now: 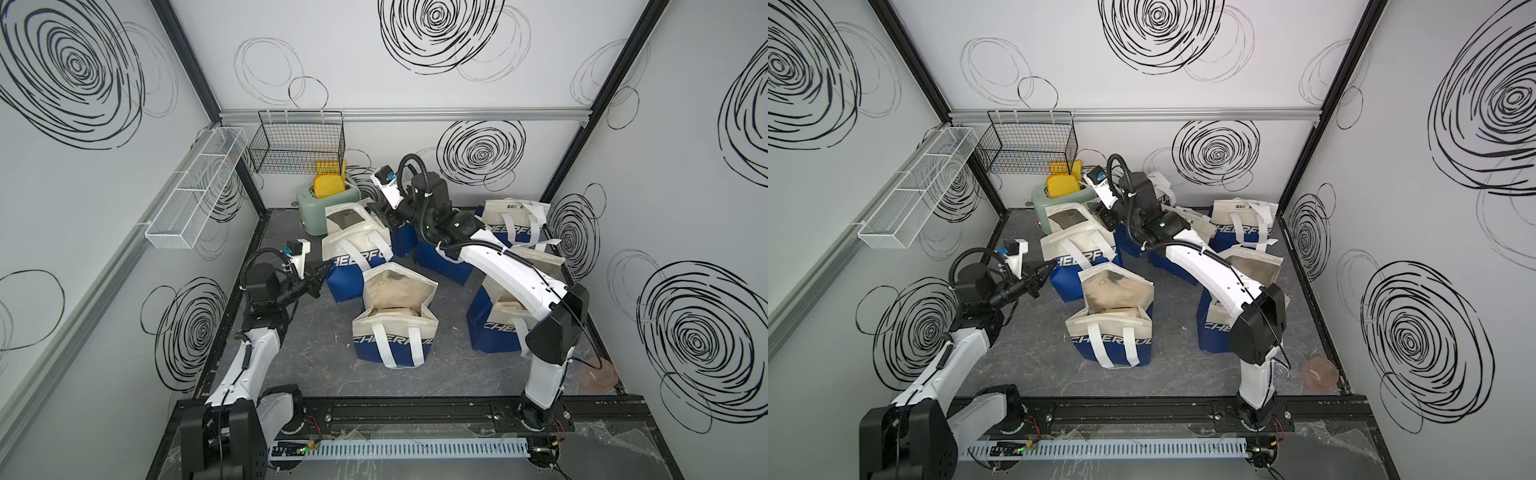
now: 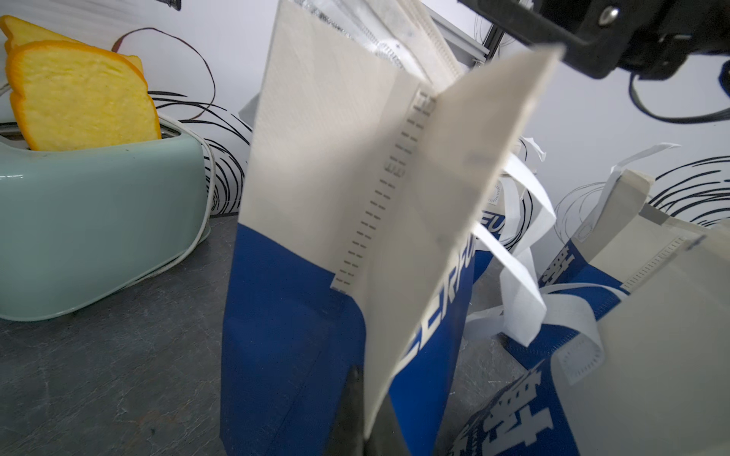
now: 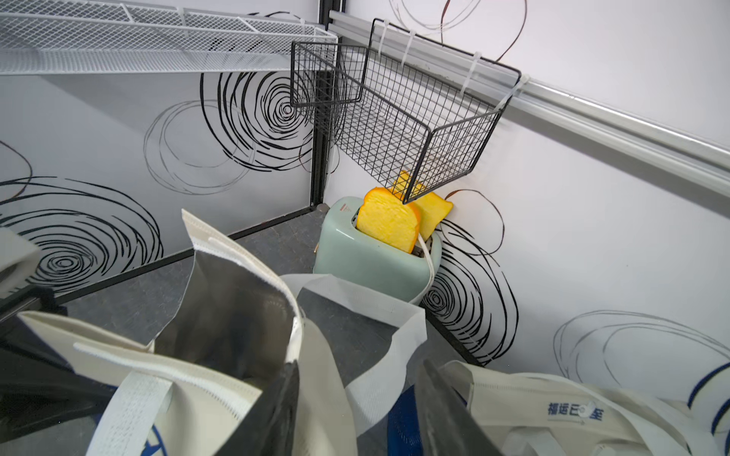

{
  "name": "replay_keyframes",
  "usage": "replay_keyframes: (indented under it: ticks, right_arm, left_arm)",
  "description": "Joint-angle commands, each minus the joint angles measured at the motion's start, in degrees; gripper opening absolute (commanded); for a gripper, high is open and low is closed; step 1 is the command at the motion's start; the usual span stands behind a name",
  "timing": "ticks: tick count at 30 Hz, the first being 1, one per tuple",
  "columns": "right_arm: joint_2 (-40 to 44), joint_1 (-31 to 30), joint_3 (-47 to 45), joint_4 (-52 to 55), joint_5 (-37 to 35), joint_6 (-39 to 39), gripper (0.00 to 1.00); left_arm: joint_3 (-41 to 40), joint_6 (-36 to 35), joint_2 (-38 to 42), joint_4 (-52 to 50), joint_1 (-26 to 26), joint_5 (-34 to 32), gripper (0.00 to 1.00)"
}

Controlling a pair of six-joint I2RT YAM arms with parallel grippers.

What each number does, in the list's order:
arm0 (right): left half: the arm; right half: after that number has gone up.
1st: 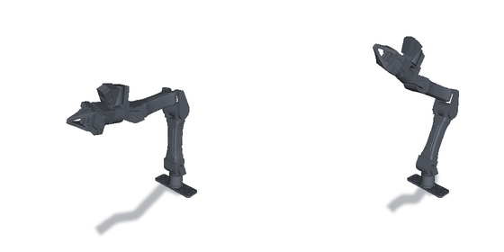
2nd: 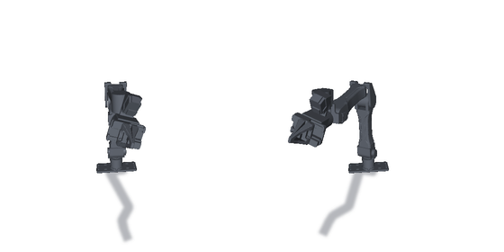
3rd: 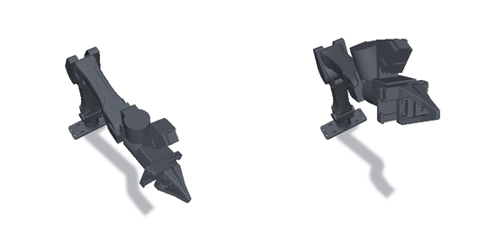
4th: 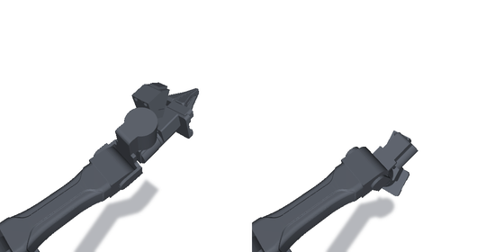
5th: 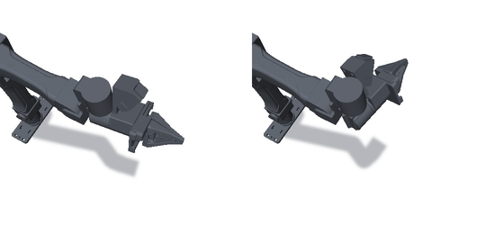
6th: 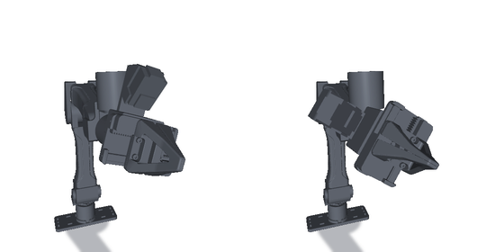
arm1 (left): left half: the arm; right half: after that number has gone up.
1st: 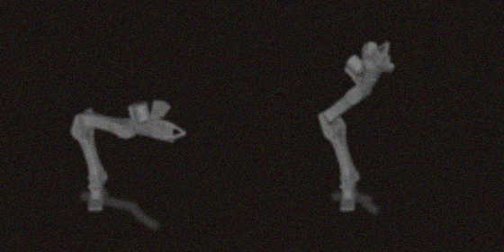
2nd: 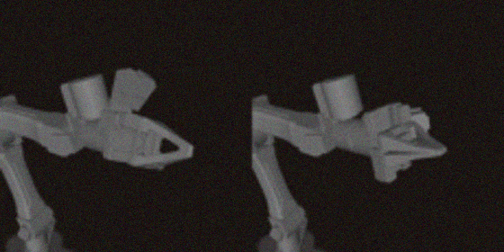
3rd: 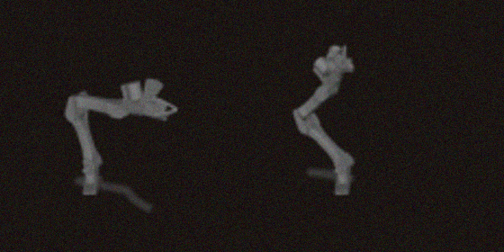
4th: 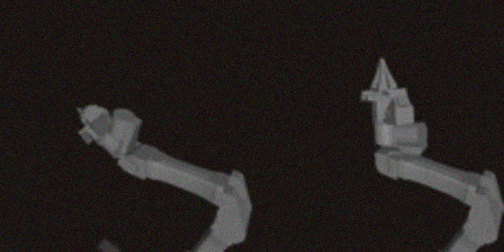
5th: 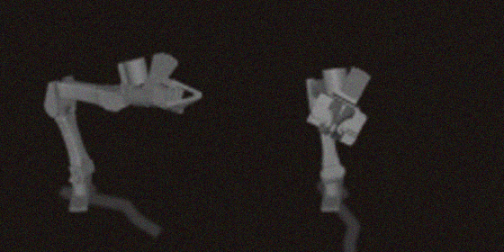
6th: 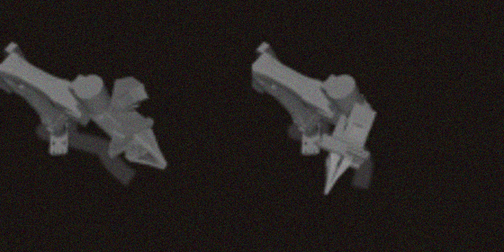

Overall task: Open the takeout bag
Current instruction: Open the takeout bag at the center of the board.

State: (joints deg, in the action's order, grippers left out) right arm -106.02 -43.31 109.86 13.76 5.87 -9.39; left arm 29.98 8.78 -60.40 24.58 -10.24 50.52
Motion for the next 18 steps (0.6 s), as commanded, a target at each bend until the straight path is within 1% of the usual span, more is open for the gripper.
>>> replay_keyframes:
  ticks: [1,4,11,18]
  right_arm:
    - [3.7,-0.5,-1.5,6.0,2.3,1.2,0.50]
    - [4.5,-1.2,-2.9,7.0,2.8,0.6,0.50]
    - [4.2,-2.7,-2.8,8.3,2.2,-0.5,0.51]
    - [4.1,-3.3,-4.7,8.0,-0.4,-1.2,0.49]
  left_arm:
    - [-0.4,-0.6,1.2,5.5,-0.4,0.9,0.00]
    - [-0.4,-0.5,1.4,5.9,-0.1,0.6,0.00]
    - [-0.2,-1.2,1.8,4.7,0.7,0.6,0.00]
    - [-0.1,-2.0,3.1,2.9,1.4,0.7,0.00]
